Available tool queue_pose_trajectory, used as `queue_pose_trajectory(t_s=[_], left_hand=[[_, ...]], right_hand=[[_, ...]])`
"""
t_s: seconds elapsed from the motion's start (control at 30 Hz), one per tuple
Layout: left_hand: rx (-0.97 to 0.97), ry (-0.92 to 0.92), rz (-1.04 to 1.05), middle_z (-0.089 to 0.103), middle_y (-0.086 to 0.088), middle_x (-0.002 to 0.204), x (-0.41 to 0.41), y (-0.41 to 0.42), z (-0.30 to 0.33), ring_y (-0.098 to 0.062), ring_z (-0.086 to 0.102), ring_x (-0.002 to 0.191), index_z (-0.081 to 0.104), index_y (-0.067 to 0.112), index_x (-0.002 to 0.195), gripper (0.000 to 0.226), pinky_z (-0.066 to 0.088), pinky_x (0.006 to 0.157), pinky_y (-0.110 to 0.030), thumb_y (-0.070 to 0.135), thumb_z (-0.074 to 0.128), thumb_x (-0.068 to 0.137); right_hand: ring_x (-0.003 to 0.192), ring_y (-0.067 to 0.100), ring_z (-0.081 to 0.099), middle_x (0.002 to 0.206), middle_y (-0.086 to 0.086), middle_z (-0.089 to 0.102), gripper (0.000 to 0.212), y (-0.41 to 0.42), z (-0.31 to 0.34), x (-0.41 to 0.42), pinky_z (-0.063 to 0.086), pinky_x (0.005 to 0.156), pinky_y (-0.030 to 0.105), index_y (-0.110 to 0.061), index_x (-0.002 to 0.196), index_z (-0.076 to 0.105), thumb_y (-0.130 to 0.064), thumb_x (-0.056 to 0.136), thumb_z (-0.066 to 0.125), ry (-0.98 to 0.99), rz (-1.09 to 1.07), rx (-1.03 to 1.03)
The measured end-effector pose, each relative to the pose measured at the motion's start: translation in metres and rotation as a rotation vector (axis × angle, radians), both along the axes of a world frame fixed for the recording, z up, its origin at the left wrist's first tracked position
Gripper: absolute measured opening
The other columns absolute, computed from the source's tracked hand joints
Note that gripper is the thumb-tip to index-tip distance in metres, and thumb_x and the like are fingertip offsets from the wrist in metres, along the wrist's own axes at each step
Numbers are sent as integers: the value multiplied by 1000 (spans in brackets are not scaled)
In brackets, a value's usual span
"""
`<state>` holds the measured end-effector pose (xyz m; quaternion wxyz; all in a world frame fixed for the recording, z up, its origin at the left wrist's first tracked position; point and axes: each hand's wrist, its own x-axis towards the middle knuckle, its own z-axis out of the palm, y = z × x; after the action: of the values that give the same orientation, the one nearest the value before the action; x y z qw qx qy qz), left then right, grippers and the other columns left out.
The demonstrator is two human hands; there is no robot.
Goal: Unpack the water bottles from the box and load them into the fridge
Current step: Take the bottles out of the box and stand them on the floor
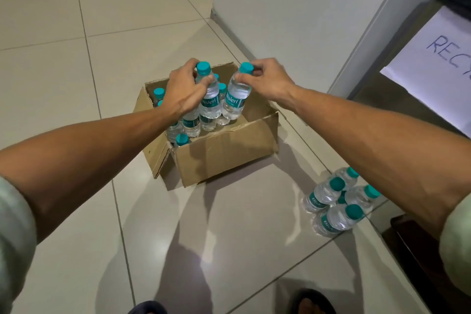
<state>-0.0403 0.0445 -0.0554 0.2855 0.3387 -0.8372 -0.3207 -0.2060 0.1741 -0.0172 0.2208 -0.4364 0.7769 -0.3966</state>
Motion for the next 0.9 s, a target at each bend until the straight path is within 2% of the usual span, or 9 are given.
queue_pose_trajectory(t_s=[0.13, 0.23, 0.3, 0.43, 0.6, 0.8, 0.9], left_hand=[[-70, 101, -16, 63, 0, 114, -14, 14, 18, -12, 58, 96, 54, 15, 128, 49, 51, 85, -30, 47, 56, 91], [-88, 157, -53, 62, 3, 105, -26, 29, 29, -9, 57, 89, 57, 15, 124, 47, 48, 78, -22, 47, 55, 90], [-92, 175, -85, 60, 5, 99, -34, 42, 33, -3, 53, 80, 58, 15, 120, 43, 45, 72, -18, 45, 54, 90], [-79, 182, -152, 59, 7, 95, -54, 70, 32, 3, 50, 74, 58, 16, 117, 37, 39, 66, -15, 42, 56, 91], [-85, 124, -279, 60, 5, 90, -76, 106, 20, -5, 51, 74, 57, 17, 109, 32, 43, 68, -28, 43, 56, 90], [-24, -17, -430, 63, -5, 109, -96, 148, -10, -17, 59, 92, 53, 10, 124, 42, 51, 82, -32, 40, 58, 95], [18, -40, -489, 63, -3, 105, -103, 167, -28, -17, 59, 91, 54, 12, 121, 38, 51, 82, -33, 37, 59, 94]], right_hand=[[104, 8, 67, 116, -3, 71, 42, 19, 19, -16, 58, 93, 31, -14, 127, 66, -32, 91, 73, -26, -132, -154], [92, 2, 68, 107, -8, 72, 42, 36, 33, -29, 58, 74, 19, -15, 125, 68, -36, 89, 75, 8, -226, -230], [86, 1, 68, 100, -11, 73, 39, 48, 38, -36, 55, 67, 17, -18, 120, 71, -39, 87, 75, 47, -295, -257], [86, 0, 69, 95, -15, 73, 35, 73, 38, -48, 60, 74, 24, -22, 113, 74, -42, 84, 73, 114, -395, -254], [89, -1, 68, 93, -18, 72, 27, 106, 27, -59, 60, 85, 29, -25, 106, 76, -41, 84, 72, 201, -373, -124], [102, 9, 65, 114, -3, 72, 38, 146, -1, -73, 56, 92, 31, -15, 121, 70, -35, 90, 72, 244, -262, 108], [105, 14, 66, 116, 3, 72, 36, 162, -17, -77, 55, 95, 34, -10, 121, 69, -31, 91, 72, 277, -200, 208]])
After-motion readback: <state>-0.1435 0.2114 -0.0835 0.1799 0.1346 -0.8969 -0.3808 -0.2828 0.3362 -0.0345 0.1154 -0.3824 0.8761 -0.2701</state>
